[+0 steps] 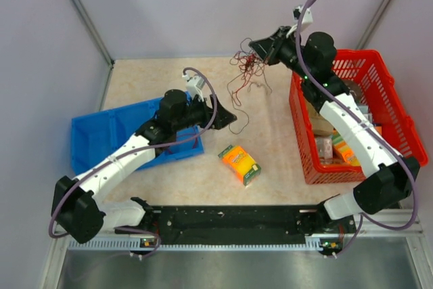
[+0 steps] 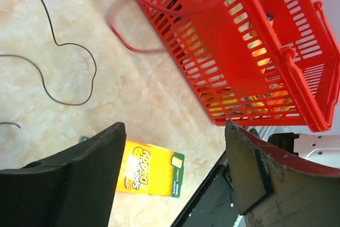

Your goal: Untangle the cables

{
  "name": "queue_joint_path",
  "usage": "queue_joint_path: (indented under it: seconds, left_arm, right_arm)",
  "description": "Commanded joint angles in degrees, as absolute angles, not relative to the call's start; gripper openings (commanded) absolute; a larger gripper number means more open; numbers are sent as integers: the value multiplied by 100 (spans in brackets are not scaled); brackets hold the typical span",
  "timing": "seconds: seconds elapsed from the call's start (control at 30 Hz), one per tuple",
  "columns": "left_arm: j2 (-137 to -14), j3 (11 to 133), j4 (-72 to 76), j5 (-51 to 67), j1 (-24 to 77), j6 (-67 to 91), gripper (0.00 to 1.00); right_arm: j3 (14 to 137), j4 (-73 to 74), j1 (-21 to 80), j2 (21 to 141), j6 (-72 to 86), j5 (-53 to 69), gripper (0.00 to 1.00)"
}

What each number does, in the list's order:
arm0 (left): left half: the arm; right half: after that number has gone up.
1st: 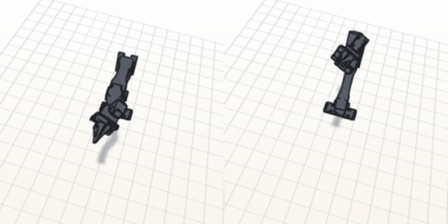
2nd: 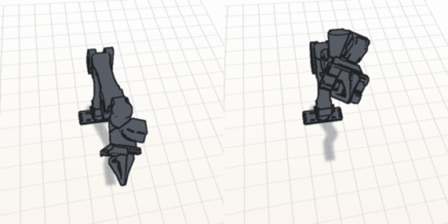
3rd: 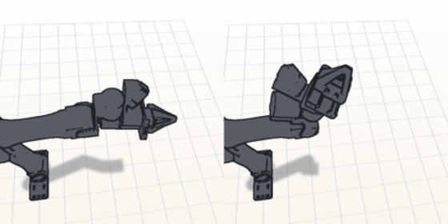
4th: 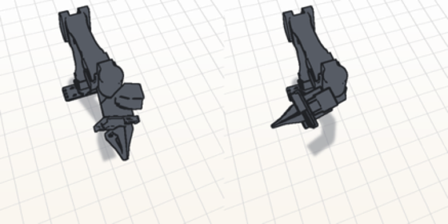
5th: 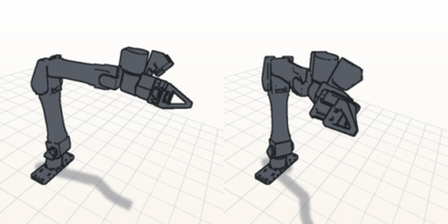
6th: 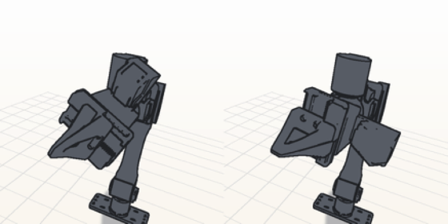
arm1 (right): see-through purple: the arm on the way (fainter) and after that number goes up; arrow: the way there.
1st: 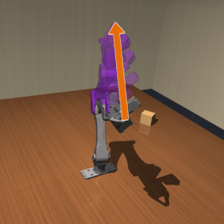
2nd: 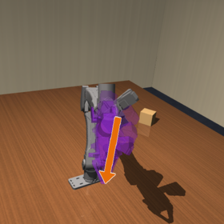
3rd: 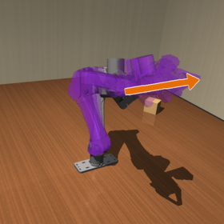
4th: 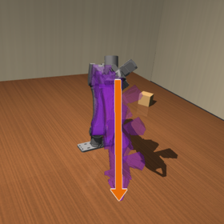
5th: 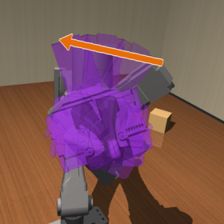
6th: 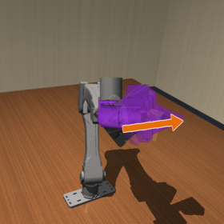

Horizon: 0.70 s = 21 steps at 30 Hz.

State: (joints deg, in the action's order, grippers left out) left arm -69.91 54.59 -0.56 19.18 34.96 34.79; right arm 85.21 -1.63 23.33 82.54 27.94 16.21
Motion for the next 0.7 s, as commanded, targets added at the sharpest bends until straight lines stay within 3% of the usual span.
queue_joint_path:
  seconds: [0.0, 0.13, 0.3, 0.43, 0.5, 0.67]
  left_arm:
    - [-6654, 5729, 351, 1995, 3489, 3146, 83]
    - [-6618, 6309, 167, 1618, 3472, 3129, 83]
    - [-6942, 6889, 247, 1336, 3340, 3138, 65]
    - [-7154, 7040, 613, 1528, 3322, 2883, 60]
    - [-7250, 7075, 869, 1695, 3322, 2787, 50]
    - [-7707, 7541, 817, 2021, 3322, 2593, 45]
  right_arm:
    - [8376, -616, 2259, 8060, 2787, 2381, 0]
    - [8262, -615, 2250, 7972, 2672, 2574, 0]
    - [7946, -949, 2259, 7823, 2944, 2926, 0]
    - [7910, -966, 2259, 7734, 3137, 3067, 0]
    - [7910, -1046, 2250, 7734, 3243, 3225, 0]
    - [7972, -1072, 2259, 7734, 3428, 3348, 0]
